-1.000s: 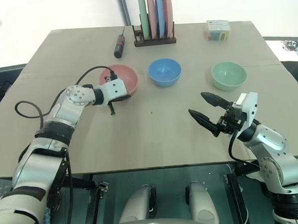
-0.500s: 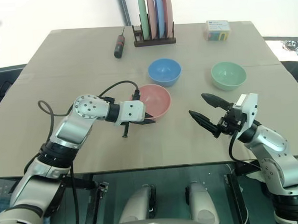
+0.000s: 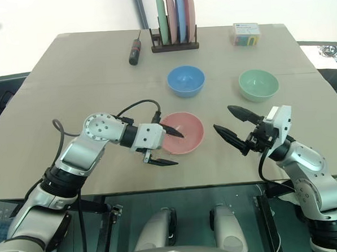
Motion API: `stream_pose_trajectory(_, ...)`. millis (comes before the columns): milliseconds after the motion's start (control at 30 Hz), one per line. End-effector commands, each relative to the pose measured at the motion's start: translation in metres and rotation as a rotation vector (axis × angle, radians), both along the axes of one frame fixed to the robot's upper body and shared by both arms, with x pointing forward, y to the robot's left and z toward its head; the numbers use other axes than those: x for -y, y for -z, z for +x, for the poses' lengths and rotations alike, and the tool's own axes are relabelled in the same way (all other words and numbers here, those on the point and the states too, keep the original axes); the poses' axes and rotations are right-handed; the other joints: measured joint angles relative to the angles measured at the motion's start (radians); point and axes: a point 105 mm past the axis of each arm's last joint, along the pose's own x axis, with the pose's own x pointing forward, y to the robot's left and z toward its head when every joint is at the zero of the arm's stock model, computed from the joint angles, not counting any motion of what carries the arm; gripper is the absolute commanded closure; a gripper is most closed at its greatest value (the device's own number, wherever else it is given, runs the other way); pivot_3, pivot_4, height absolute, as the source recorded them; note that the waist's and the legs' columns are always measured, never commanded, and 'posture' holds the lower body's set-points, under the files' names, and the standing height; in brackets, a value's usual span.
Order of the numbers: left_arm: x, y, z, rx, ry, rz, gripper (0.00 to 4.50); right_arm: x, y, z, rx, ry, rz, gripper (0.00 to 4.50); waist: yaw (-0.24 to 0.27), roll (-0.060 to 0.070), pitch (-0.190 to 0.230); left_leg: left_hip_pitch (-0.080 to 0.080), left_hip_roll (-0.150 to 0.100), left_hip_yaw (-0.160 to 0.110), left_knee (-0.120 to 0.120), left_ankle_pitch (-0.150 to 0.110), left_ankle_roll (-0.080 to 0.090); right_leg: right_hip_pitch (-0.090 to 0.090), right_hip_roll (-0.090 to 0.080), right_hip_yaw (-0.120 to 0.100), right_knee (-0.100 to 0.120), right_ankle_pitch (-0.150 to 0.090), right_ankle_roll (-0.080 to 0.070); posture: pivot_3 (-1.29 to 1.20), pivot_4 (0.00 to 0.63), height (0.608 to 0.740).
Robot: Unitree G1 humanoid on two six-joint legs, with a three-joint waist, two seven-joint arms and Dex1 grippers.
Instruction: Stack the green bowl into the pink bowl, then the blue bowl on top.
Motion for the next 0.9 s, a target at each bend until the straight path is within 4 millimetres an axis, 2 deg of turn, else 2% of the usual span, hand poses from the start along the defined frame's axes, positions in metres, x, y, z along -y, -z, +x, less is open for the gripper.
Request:
stream_pose_trajectory(33,-0.008,-0.021,0.004,0.020,-0.082,-0.111,0.08,0.002,-0.009,0.000,0.045,-0.006,-0.029,0.90,-0.003,0.000,0.000,0.000,0.000,0.000,0.000,0.000,0.000,0.000,0.000,0.000,0.000,0.000,0.000,0.00,0.150,0.740)
stream_pose_trajectory(200,-0.029,-0.045,0.006,-0.045,-0.252,-0.318,0.08,0.014,-0.005,0.018,0.013,0.048,-0.116,0.90,-0.006,0.000,0.000,0.000,0.000,0.000,0.000,0.000,0.000,0.000,0.000,0.000,0.000,0.000,0.000,0.00,0.150,0.740)
stream_pose_trajectory(333,-0.060,-0.059,0.005,-0.059,-0.430,-0.541,0.08,0.030,0.011,0.049,-0.083,0.112,-0.324,0.90,-0.011,0.001,0.000,0.000,0.001,0.001,0.000,0.000,0.000,0.000,0.000,0.001,0.000,0.000,0.000,0.00,0.150,0.740)
stream_pose_trajectory(433,-0.081,-0.064,-0.004,-0.066,-0.521,-0.689,0.08,0.043,0.012,0.078,-0.075,0.182,-0.443,0.90,-0.007,0.000,0.000,0.001,0.001,0.001,0.000,0.000,0.000,0.000,0.000,0.000,0.000,0.001,-0.002,0.00,0.150,0.740)
stream_pose_trajectory(600,-0.099,-0.052,-0.037,-0.094,-0.540,-0.761,0.08,0.056,0.015,0.123,-0.033,0.286,-0.683,0.90,-0.007,0.001,0.001,0.000,0.001,0.002,0.000,0.000,0.000,0.000,0.000,0.001,-0.001,0.002,-0.004,0.00,0.150,0.740)
stream_pose_trajectory(700,-0.105,-0.045,-0.051,-0.102,-0.548,-0.777,0.08,0.056,0.005,0.145,-0.016,0.326,-0.699,0.90,-0.006,0.000,0.001,0.000,0.001,0.002,0.000,0.000,0.000,-0.001,0.000,0.001,-0.001,0.002,-0.004,0.00,0.150,0.740)
stream_pose_trajectory(800,-0.108,-0.040,-0.064,-0.104,-0.549,-0.786,0.08,0.059,0.003,0.163,-0.041,0.367,-0.695,0.90,-0.008,0.000,0.001,0.000,0.001,0.002,0.000,0.000,0.000,-0.001,0.000,0.001,-0.001,0.002,-0.004,0.00,0.150,0.740)
stream_pose_trajectory(900,-0.107,-0.037,-0.073,-0.115,-0.543,-0.788,0.08,0.071,0.002,0.180,-0.088,0.461,-0.683,0.90,-0.008,0.000,0.001,0.000,0.001,0.002,-0.001,0.000,0.000,-0.001,0.000,0.001,-0.001,0.000,-0.008,0.00,0.150,0.740)
